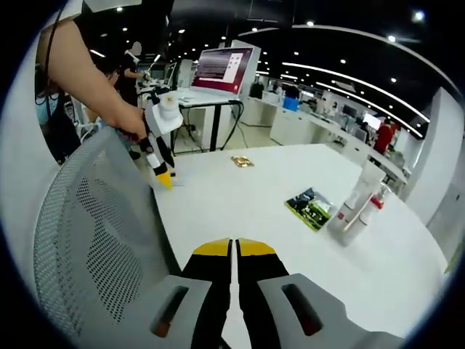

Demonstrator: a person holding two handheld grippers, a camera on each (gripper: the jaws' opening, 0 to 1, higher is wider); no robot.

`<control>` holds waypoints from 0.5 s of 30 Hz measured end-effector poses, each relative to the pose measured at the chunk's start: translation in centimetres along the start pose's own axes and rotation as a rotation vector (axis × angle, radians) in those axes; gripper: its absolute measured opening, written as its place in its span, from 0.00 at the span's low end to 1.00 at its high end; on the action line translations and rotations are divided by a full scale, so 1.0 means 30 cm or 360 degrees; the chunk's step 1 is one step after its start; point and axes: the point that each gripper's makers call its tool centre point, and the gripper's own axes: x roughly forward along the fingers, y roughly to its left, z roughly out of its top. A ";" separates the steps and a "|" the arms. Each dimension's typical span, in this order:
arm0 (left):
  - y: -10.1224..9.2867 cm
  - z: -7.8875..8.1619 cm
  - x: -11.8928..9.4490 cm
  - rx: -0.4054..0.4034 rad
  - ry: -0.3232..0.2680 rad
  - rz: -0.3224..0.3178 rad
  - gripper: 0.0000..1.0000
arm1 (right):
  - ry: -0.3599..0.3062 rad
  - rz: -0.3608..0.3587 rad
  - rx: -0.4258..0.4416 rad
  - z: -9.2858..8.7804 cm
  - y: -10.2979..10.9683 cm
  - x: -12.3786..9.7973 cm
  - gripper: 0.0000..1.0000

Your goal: Arrange the skincare products in the storage area until every visible bottle or jar stands upright without overlapping.

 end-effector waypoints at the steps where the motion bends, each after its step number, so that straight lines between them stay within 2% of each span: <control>1: 0.012 -0.008 -0.003 0.0066 0.0020 0.0030 0.60 | 0.0000 0.0001 -0.0003 0.000 0.001 0.000 0.00; 2: 0.001 -0.001 -0.003 0.0023 0.0000 0.0008 0.60 | -0.0005 0.0001 -0.0005 0.002 0.001 -0.001 0.00; 4: -0.002 0.000 -0.005 0.0018 0.0007 0.0011 0.57 | -0.0014 0.0000 0.0002 0.005 0.000 -0.002 0.00; 6: -0.014 0.001 -0.010 0.0052 0.0028 -0.0001 0.45 | -0.0021 0.0000 0.0019 0.008 -0.002 -0.003 0.00; 7: -0.038 0.012 -0.005 0.0092 0.0019 -0.0061 0.42 | -0.0024 0.0005 0.0035 0.009 -0.002 -0.003 0.00; 8: -0.025 0.005 -0.015 0.0099 0.0050 -0.0017 0.42 | -0.0025 0.0007 0.0043 0.009 -0.001 -0.003 0.00; 15: -0.028 0.003 -0.018 0.0018 0.0067 -0.0028 0.42 | -0.0031 0.0025 0.0019 0.016 0.015 -0.001 0.00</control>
